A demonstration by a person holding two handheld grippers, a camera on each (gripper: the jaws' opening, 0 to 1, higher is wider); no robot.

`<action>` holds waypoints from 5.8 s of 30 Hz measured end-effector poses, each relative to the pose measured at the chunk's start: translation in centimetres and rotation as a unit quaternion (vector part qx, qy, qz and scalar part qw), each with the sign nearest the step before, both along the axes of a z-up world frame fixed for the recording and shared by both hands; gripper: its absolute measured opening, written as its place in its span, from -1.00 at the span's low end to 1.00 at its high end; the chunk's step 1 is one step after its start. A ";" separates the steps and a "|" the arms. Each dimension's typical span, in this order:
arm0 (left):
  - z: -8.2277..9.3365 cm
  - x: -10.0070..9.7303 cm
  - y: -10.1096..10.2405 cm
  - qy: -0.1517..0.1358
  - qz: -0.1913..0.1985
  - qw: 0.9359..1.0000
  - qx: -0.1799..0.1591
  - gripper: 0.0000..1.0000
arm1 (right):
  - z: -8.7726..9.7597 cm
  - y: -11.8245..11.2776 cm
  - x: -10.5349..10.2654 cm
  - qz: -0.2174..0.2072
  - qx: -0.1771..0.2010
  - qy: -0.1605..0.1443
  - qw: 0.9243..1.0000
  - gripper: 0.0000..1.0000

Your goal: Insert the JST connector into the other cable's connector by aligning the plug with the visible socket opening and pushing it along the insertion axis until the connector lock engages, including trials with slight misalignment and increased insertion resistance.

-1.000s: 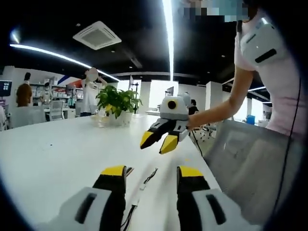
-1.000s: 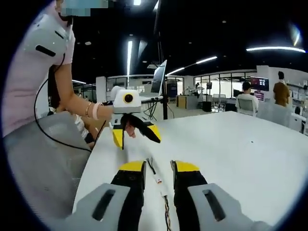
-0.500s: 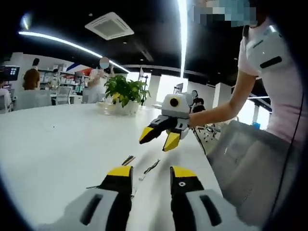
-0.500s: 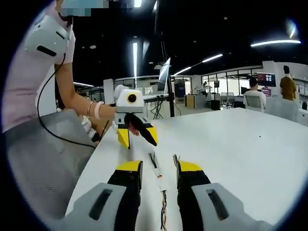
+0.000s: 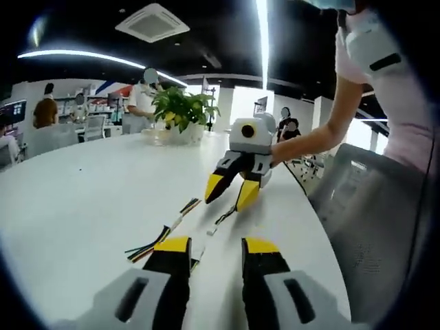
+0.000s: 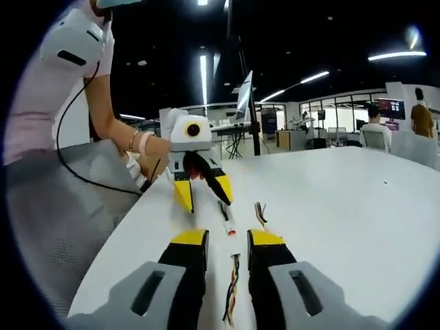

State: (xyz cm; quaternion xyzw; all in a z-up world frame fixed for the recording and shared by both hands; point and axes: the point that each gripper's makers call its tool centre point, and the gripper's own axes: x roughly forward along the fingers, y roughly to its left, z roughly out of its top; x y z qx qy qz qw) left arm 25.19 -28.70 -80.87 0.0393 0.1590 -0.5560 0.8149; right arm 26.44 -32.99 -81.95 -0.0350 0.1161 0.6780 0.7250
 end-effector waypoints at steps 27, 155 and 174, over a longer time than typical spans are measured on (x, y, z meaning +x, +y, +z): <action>-2.9 1.1 0.1 -0.003 -0.031 0.999 0.018 -0.77 | -2.9 0.5 0.3 0.017 -0.033 -0.012 0.999 -0.79; -2.0 1.2 -2.3 0.000 -0.090 0.996 -0.008 -1.00 | -1.8 0.3 -0.4 0.023 -0.004 0.030 0.999 -0.92; -2.1 1.1 -2.6 -0.008 -0.086 0.996 -0.018 -1.00 | -1.9 0.4 -0.1 0.018 0.008 0.043 0.999 -0.92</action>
